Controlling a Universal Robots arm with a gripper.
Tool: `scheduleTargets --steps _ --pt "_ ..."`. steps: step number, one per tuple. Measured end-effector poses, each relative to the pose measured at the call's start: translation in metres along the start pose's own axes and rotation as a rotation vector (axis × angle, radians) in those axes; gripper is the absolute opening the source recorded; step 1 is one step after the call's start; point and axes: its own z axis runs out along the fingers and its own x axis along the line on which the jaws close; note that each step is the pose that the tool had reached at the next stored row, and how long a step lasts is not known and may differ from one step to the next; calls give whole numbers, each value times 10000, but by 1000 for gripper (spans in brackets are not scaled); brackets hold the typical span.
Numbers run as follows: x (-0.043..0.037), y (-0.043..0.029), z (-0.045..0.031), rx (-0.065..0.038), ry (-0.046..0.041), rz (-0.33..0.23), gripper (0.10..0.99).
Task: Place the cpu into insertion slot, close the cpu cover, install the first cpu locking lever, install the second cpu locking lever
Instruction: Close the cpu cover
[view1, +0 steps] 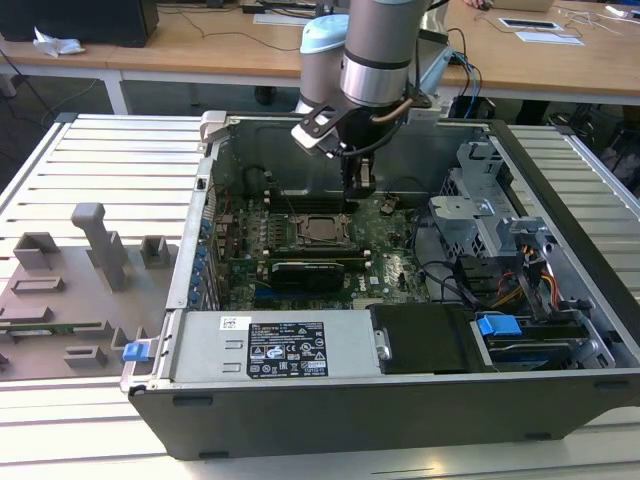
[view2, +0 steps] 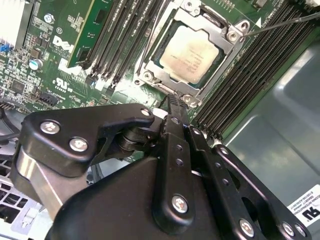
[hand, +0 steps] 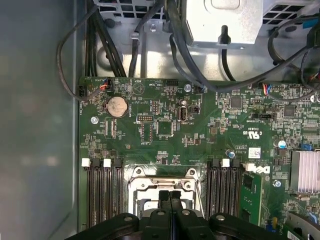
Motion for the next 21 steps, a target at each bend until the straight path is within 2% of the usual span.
scheduleTargets --steps 8,13,16,19,21 --pt "1 -78 31 0 0 0 106" --pt "4 -136 98 -1 1 -1 106" --pt "6 -217 158 0 0 1 106" --pt "10 -335 239 -1 0 -2 106" --pt "12 -441 286 -3 0 -1 106"
